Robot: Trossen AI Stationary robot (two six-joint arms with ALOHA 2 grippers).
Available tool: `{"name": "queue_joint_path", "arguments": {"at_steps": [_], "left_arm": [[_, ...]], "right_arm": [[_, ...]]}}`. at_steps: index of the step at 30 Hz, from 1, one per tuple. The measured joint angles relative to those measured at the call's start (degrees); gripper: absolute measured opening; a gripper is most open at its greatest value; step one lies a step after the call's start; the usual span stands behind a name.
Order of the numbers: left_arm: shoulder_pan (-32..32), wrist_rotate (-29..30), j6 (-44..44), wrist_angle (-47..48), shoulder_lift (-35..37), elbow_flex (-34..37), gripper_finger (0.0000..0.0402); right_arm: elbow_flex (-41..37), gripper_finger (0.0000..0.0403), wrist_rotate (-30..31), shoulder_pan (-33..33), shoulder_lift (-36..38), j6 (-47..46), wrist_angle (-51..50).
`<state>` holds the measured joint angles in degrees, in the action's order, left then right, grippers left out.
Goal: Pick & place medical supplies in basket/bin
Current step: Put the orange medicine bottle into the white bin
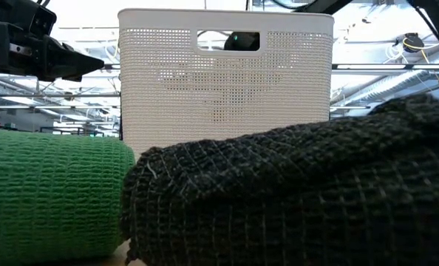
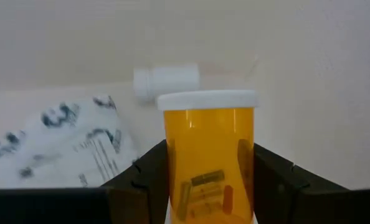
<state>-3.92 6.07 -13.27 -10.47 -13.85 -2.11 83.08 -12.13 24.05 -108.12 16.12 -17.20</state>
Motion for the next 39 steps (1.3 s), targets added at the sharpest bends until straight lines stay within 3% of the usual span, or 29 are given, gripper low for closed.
{"name": "queue_joint_path", "arguments": {"at_steps": [13, 20, 27, 32, 39], "left_arm": [[0.09, 0.00, -1.09, 0.93, 0.00, 0.00, 0.0026], [0.09, 0.01, -1.06, 1.79, -0.01, 0.00, 0.0026], [0.09, -0.20, -1.09, 1.55, -0.01, 0.00, 0.0026], [0.09, -0.33, -1.21, 1.16, 0.00, 0.00, 0.0026], [0.09, -0.37, -1.27, 1.26, -0.02, 0.00, 0.0026]], "right_arm": [[0.19, 0.0160, 4.95, -1.20, -6.90, 8.12, -1.53], [-0.53, 0.0159, 14.91, -3.46, -6.68, 14.94, -4.57], [8.09, 0.0145, 15.48, -4.86, -4.07, 16.36, -9.94], [7.87, 0.0144, 11.94, -5.07, -6.53, 15.58, -9.54], [7.81, 0.0145, 12.22, -4.90, -14.35, 13.09, -9.19]]}}
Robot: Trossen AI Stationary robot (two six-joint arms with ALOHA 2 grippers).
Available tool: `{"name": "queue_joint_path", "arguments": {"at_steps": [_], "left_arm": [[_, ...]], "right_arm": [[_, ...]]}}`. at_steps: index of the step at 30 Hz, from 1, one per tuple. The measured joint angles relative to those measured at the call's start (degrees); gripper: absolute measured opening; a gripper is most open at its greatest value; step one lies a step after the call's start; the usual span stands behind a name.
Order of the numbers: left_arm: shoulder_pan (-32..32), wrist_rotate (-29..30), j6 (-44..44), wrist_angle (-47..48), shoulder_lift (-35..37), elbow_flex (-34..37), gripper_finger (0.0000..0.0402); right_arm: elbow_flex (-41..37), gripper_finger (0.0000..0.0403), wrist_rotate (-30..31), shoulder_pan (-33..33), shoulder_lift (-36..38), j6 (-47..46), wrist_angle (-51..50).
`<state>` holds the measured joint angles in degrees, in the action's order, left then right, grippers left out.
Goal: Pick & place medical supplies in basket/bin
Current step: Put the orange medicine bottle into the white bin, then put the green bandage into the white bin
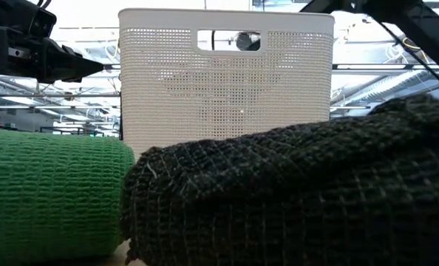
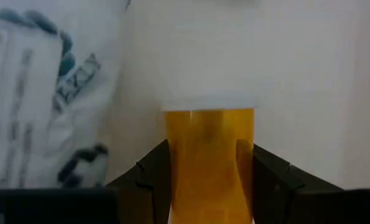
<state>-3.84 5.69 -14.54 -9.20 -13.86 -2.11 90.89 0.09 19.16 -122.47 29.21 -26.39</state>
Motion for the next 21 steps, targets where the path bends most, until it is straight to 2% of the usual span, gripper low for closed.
{"name": "queue_joint_path", "arguments": {"at_steps": [4, 10, 21], "left_arm": [[0.00, 0.07, -0.45, 0.03, 0.00, 0.00, 0.0026], [0.00, 0.35, -0.44, 0.43, 0.00, 0.00, 0.0026], [0.00, 0.23, 0.85, 0.54, 0.00, 0.00, 0.0026]], "right_arm": [[0.48, 0.0145, 2.64, -0.02, -1.93, 0.22, -1.29], [0.45, 0.0161, 2.89, 0.03, -1.54, -0.99, -2.14], [0.16, 0.0279, 4.73, -0.79, 5.46, -3.44, -3.56]]}}
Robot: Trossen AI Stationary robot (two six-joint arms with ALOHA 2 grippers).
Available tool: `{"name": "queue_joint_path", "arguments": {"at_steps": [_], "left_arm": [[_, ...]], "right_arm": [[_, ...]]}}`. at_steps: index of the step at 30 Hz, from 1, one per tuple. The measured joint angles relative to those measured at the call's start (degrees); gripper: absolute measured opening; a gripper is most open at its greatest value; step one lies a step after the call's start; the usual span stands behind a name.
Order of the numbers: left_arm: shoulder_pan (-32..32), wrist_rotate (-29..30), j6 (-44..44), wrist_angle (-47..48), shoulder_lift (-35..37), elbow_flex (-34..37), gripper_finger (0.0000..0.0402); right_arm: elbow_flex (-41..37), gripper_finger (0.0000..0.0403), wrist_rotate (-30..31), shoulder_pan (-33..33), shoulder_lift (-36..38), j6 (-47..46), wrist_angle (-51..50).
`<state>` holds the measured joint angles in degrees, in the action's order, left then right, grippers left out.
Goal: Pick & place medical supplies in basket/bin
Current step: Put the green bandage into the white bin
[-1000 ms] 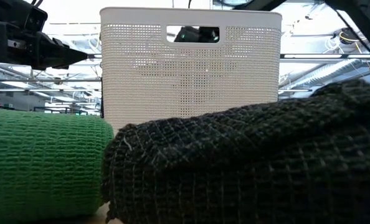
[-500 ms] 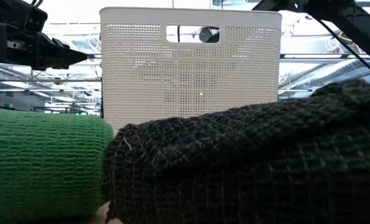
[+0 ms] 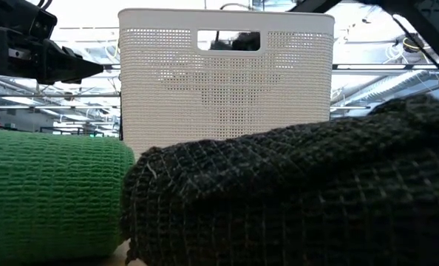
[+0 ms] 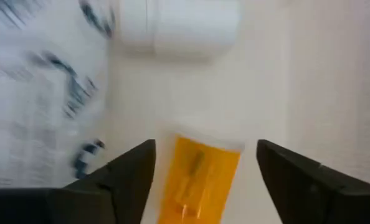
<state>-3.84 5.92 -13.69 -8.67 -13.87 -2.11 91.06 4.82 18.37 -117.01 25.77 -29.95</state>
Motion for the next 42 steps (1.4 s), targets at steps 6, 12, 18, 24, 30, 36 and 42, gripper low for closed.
{"name": "queue_joint_path", "arguments": {"at_steps": [6, 12, 18, 24, 30, 36, 42], "left_arm": [[0.00, -0.46, 0.96, -0.07, 0.02, 0.00, 0.0026], [-0.02, -0.47, 1.08, -0.05, 0.00, 0.00, 0.0026], [-0.02, -0.47, 1.75, 0.09, 0.02, 0.00, 0.0026], [-0.02, -0.47, 4.08, 0.29, 0.00, 0.00, 0.0026], [-0.02, -1.43, 5.26, 0.35, 0.01, 0.00, 0.0026], [-0.02, -1.41, 5.51, 0.35, 0.00, 0.00, 0.0026], [-0.02, -1.39, 5.65, 0.34, 0.01, 0.00, 0.0026]], "right_arm": [[0.03, 0.0293, 0.13, -0.39, 5.74, -2.96, -0.24], [0.05, 0.0252, -0.99, -1.14, 14.21, -5.04, -2.20], [-6.37, 0.0118, -13.55, -3.15, 26.76, -5.14, 1.52], [-22.79, 0.0013, -14.54, -5.54, 43.61, -5.58, 10.94], [-39.73, 0.0002, -18.76, -8.89, 62.19, -12.25, 24.42], [-53.49, 0.0001, -18.45, -9.49, 78.22, -16.84, 30.74], [-64.62, 0.0000, -18.29, -10.26, 88.70, -21.03, 36.68]]}}
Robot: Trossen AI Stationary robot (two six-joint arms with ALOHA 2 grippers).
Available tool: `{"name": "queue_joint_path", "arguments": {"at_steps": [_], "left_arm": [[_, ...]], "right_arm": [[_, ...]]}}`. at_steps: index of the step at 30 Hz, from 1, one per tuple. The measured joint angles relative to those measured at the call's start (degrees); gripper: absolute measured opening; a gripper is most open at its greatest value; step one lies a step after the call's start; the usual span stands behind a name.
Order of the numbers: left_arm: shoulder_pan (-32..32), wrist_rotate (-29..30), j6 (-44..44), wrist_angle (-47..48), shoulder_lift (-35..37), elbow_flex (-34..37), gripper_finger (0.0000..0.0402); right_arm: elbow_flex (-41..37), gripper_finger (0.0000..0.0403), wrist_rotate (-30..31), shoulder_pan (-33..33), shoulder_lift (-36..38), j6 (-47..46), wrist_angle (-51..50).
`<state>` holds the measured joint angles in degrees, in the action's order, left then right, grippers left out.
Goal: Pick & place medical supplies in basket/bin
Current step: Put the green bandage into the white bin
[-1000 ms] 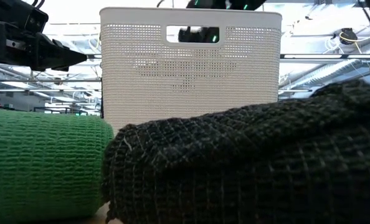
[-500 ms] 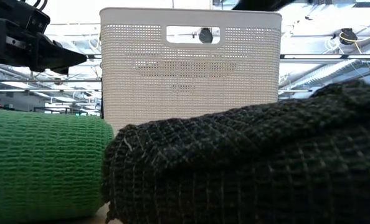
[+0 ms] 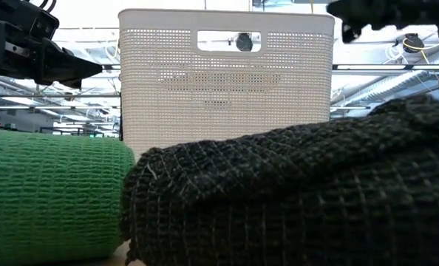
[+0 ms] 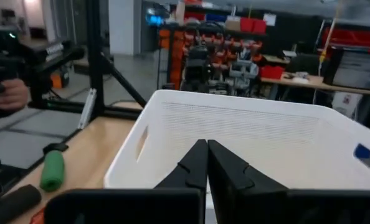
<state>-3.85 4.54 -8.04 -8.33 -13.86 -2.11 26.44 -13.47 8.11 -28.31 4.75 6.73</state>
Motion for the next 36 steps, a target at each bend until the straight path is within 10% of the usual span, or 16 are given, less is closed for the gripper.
{"name": "queue_joint_path", "arguments": {"at_steps": [9, 36], "left_arm": [[-0.01, 0.02, -0.08, 0.03, 0.00, 0.00, 0.0026], [0.01, 0.05, 0.24, 1.26, -0.01, 0.00, 0.0026]], "right_arm": [[-14.77, 0.0000, -0.13, -1.06, 7.47, -2.00, 16.38], [-24.54, 0.0000, -1.75, -3.35, 7.80, -0.45, 27.94]]}}
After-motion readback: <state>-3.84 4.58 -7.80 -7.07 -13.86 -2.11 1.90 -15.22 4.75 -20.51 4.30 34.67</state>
